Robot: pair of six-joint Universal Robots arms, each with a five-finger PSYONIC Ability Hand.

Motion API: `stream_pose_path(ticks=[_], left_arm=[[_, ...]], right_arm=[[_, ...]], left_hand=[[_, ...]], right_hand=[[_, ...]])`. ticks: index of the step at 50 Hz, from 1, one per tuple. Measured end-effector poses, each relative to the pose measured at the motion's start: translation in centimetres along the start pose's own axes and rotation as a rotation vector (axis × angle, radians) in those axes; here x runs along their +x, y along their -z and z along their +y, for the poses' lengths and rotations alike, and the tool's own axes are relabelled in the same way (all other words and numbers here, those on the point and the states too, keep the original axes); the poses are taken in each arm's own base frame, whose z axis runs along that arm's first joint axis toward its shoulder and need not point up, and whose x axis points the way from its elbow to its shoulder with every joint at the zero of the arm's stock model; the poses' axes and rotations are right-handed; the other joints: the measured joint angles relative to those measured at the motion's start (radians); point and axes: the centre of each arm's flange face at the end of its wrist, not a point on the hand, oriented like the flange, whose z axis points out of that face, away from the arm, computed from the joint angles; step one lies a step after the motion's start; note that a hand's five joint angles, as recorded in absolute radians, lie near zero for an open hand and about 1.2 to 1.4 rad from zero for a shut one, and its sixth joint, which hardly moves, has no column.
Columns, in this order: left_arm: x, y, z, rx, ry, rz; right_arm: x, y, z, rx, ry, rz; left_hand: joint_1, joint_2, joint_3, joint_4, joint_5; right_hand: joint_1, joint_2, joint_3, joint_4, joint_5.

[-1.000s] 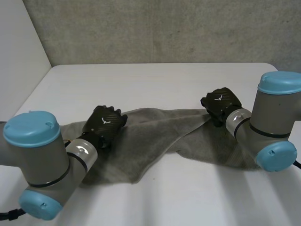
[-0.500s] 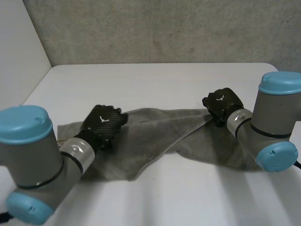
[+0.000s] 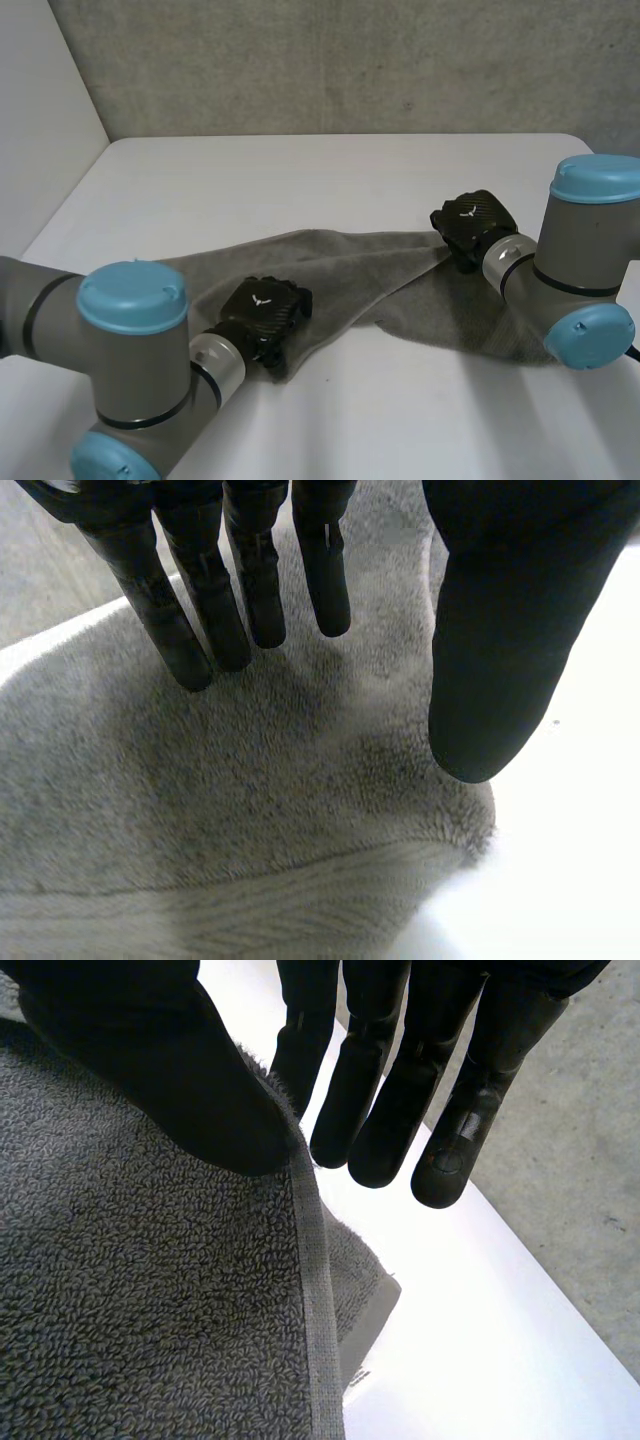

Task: Fold the towel.

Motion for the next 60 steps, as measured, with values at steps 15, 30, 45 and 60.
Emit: stream_pose_path(ticks=[15, 30, 45, 60], left_arm=[[0.0, -1.9, 1.2, -0.029, 0.028, -0.002], [-0.3, -2.3, 0.3, -0.002, 0.012, -0.023], [-4.8, 1.0, -5.8, 0.111, 0.018, -0.152], [-9.7, -1.9, -4.8, 0.008, 0.032, -0.141]], right_arm=[[-0.4, 0.0, 0.2, -0.005, 0.005, -0.01], [-0.1, 0.2, -0.2, 0.003, 0.007, -0.001], [0.9, 3.7, -2.7, -0.056, 0.168, -0.066], [-0.2, 2.5, -1.4, -0.089, 0.242, -0.111]], left_hand=[[0.175, 0.18, 0.168, 0.166, 0.163], [0.637, 0.675, 0.675, 0.674, 0.662], [0.645, 0.686, 0.687, 0.687, 0.671], [0.682, 0.689, 0.688, 0.687, 0.685]], right_hand=[[0.0, 0.0, 0.0, 0.0, 0.001], [0.0, 0.0, 0.0, 0.0, 0.002], [0.0, 0.0, 0.0, 0.0, 0.002], [0.0, 0.0, 0.0, 0.0, 0.007]])
